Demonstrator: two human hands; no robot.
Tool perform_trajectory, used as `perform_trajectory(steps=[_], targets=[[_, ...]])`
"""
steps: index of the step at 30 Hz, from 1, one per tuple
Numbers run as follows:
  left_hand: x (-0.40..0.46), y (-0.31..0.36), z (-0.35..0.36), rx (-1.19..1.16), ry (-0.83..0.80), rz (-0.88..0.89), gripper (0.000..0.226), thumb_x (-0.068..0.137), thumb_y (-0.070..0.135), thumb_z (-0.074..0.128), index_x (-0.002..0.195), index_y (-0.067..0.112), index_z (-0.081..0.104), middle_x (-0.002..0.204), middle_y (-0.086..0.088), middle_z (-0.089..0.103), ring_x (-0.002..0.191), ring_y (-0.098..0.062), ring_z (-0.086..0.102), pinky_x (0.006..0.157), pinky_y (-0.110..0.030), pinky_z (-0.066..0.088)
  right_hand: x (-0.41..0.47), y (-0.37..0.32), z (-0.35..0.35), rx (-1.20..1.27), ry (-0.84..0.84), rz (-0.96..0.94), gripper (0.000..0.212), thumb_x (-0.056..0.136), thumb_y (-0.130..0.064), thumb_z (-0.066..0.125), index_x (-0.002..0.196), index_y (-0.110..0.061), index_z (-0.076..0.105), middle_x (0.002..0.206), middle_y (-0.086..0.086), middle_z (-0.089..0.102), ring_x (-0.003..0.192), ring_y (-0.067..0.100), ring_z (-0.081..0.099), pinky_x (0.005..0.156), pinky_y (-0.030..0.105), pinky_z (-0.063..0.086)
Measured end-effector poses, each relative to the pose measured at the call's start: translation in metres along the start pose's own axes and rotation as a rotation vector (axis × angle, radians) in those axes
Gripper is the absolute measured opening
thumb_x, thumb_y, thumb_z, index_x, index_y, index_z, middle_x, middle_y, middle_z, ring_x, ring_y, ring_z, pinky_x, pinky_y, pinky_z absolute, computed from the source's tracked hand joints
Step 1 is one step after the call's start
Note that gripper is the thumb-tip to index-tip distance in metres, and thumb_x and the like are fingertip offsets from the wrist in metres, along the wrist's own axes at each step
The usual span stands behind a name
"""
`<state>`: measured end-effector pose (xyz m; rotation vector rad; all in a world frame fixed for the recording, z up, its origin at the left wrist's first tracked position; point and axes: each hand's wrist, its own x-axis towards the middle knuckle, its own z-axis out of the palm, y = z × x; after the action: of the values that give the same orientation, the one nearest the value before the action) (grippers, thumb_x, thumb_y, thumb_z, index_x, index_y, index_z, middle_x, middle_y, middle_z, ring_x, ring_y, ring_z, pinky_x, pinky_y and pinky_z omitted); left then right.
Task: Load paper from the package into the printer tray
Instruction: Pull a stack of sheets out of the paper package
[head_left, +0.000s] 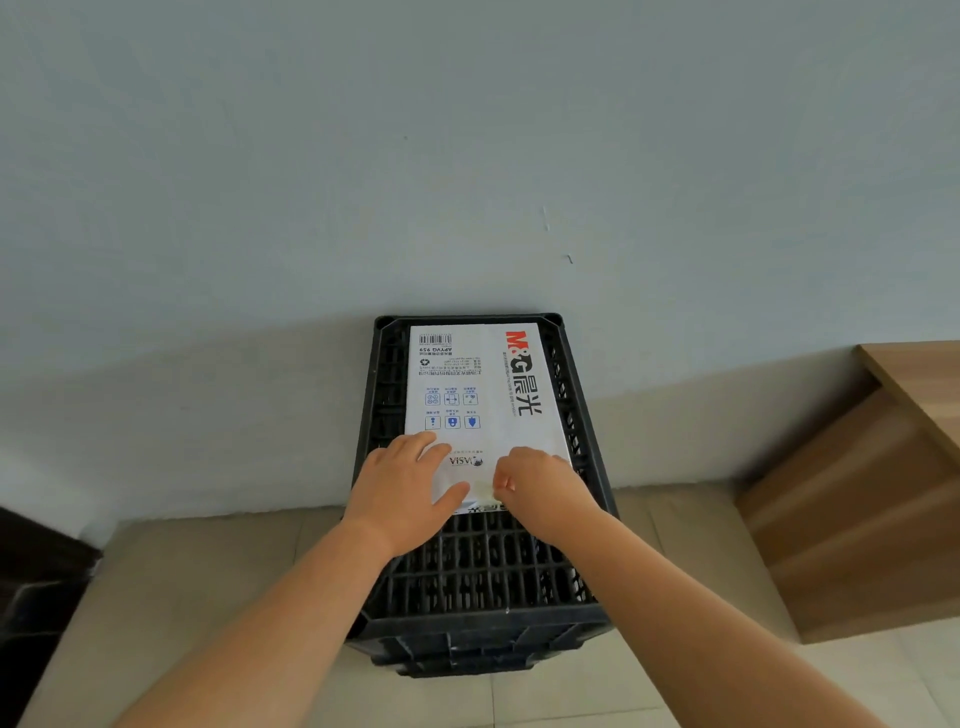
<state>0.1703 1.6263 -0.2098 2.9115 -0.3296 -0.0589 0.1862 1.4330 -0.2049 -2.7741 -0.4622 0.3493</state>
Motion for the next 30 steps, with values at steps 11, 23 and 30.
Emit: perform_trajectory(steps=[11,23,30], targets=[[-0.015,0.007,0.001,0.007,0.02,-0.018,0.065,0.088,0.062,0.037,0.142,0.026,0.037,0.15,0.004,0.034,0.138,-0.015,0.026,0.111,-0.039,0.023,-0.036,-0.001,0.026,-0.139,0.087,-0.163,0.022,0.098,-0.023,0.044,0.105,-0.015,0.063,0.099,0.003,0.061,0.091,0.023,0.056,0.088,0.037,0.043],[-0.017,0.015,0.02,0.075,-0.007,0.042,0.073,0.084,0.066,0.023,0.145,0.026,0.032,0.155,0.001,0.026,0.141,-0.018,0.019,0.116,-0.04,0.016,-0.07,0.015,0.066,-0.199,0.142,-0.237,0.003,0.078,-0.027,0.067,0.076,-0.027,0.068,0.072,-0.009,0.064,0.07,0.014,0.061,0.072,0.034,0.054],[-0.008,0.028,0.04,0.118,0.012,0.047,0.066,0.089,0.058,0.042,0.145,0.025,0.029,0.158,-0.006,0.016,0.145,-0.027,0.009,0.117,-0.048,0.005,-0.078,0.035,0.041,-0.011,0.278,-0.172,0.025,0.091,-0.037,0.051,0.111,-0.027,0.062,0.101,-0.01,0.066,0.096,0.012,0.059,0.09,0.029,0.043]])
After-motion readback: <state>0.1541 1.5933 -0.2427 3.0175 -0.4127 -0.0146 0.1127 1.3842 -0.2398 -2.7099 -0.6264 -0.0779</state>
